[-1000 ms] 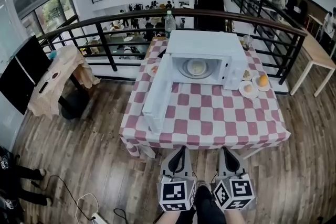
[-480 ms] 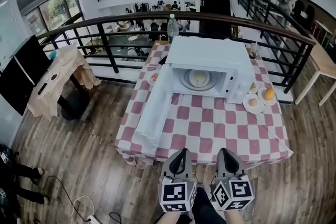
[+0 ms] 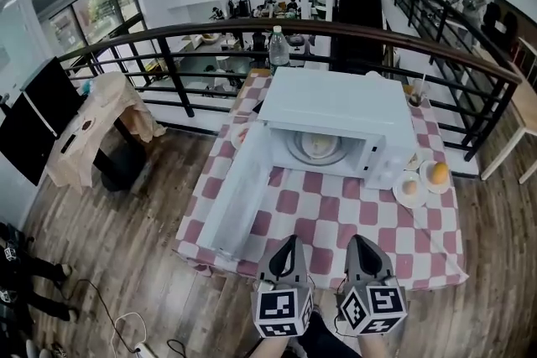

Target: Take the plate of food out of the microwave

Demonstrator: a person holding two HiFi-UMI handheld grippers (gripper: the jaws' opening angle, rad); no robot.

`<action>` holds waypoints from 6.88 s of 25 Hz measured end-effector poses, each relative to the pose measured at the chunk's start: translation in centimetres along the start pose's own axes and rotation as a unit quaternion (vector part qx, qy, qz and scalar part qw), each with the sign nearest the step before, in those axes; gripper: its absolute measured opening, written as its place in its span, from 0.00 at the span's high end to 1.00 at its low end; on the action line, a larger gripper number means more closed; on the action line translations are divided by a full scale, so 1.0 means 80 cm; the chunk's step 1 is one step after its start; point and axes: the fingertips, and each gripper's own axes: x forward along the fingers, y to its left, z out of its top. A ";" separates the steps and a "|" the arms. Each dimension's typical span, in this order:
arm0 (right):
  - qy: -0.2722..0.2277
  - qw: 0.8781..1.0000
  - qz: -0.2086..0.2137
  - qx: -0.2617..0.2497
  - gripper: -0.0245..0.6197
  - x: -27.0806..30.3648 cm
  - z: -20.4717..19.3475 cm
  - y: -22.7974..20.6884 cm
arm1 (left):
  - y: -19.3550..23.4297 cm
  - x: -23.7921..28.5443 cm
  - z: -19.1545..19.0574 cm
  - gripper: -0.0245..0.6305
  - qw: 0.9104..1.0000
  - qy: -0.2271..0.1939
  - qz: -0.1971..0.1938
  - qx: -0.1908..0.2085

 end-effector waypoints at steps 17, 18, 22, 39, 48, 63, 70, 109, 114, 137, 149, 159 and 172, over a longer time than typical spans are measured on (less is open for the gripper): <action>0.022 0.999 0.025 0.022 0.98 0.091 0.005 -0.064 | -0.003 0.100 -0.005 0.95 0.999 0.017 0.031 -0.005; 0.024 0.999 0.026 0.024 0.98 0.094 0.002 -0.064 | -0.002 0.102 -0.008 0.95 0.999 0.020 0.032 -0.004; 0.031 0.999 0.027 0.033 0.98 0.104 -0.005 -0.067 | 0.000 0.112 -0.016 0.95 0.999 0.029 0.032 -0.005; 0.051 0.995 -0.002 0.081 0.98 0.198 -0.009 -0.074 | 0.037 0.196 -0.023 0.95 0.998 0.058 -0.002 -0.009; 0.056 0.994 -0.020 0.091 0.98 0.250 -0.008 -0.076 | 0.060 0.240 -0.023 0.95 0.997 0.070 -0.022 -0.012; 0.065 0.981 -0.056 0.174 0.98 0.309 -0.025 -0.099 | 0.079 0.290 -0.041 0.95 0.993 0.091 -0.070 -0.009; 0.063 0.965 -0.061 0.248 0.97 0.329 -0.036 -0.103 | 0.088 0.296 -0.056 0.95 0.992 0.102 -0.076 -0.015; 0.107 0.933 -0.074 0.336 0.71 0.442 -0.096 -0.133 | 0.104 0.317 -0.099 0.95 0.989 0.139 -0.036 -0.036; 0.112 0.932 -0.077 0.337 0.71 0.447 -0.095 -0.132 | 0.103 0.316 -0.101 0.95 0.989 0.140 -0.034 -0.032; 0.097 0.929 -0.092 0.345 0.94 0.418 -0.094 -0.132 | 0.105 0.309 -0.112 0.95 0.988 0.149 -0.029 -0.033; 0.108 0.926 -0.086 0.351 0.78 0.433 -0.098 -0.125 | 0.102 0.300 -0.115 0.95 0.988 0.149 -0.028 -0.034; 0.128 0.916 -0.107 0.365 0.78 0.442 -0.107 -0.128 | 0.111 0.301 -0.121 0.95 0.987 0.154 -0.019 -0.042; 0.125 0.893 -0.123 0.414 0.91 0.446 -0.109 -0.133 | 0.110 0.305 -0.121 0.95 0.987 0.156 -0.022 -0.038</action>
